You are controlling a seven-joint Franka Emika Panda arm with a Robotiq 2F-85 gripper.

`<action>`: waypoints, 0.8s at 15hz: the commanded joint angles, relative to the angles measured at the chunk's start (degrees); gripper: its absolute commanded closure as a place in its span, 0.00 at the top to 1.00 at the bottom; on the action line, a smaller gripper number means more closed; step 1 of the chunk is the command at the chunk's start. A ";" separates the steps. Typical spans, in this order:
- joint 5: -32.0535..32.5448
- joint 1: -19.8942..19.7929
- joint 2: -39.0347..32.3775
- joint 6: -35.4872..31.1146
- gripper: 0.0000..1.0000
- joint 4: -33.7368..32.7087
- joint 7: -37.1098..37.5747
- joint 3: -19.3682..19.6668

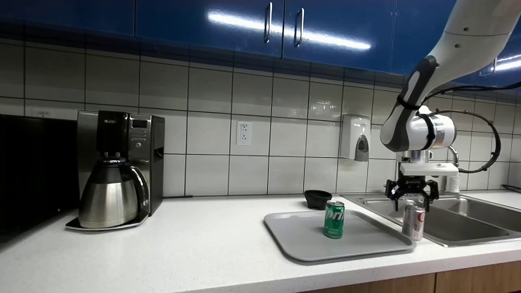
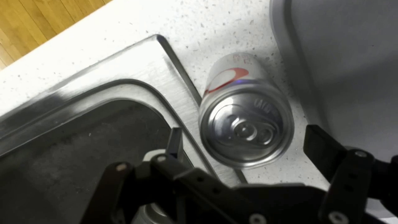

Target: Pick up the silver coke can and put it on the kitchen counter to the right of the gray tray, pick up the green sprite can and put it on the kitchen counter to the left of the gray tray

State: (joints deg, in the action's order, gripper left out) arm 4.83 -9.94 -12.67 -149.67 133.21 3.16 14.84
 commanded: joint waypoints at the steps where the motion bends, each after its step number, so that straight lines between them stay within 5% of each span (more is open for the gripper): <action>1: 0.70 -0.14 3.73 -0.83 1.00 0.87 1.04 -0.22; 12: 1.36 2.24 9.15 -1.81 1.00 1.81 0.20 -3.30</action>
State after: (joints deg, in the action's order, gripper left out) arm 5.11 -8.06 -6.03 -150.76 133.40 3.16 13.06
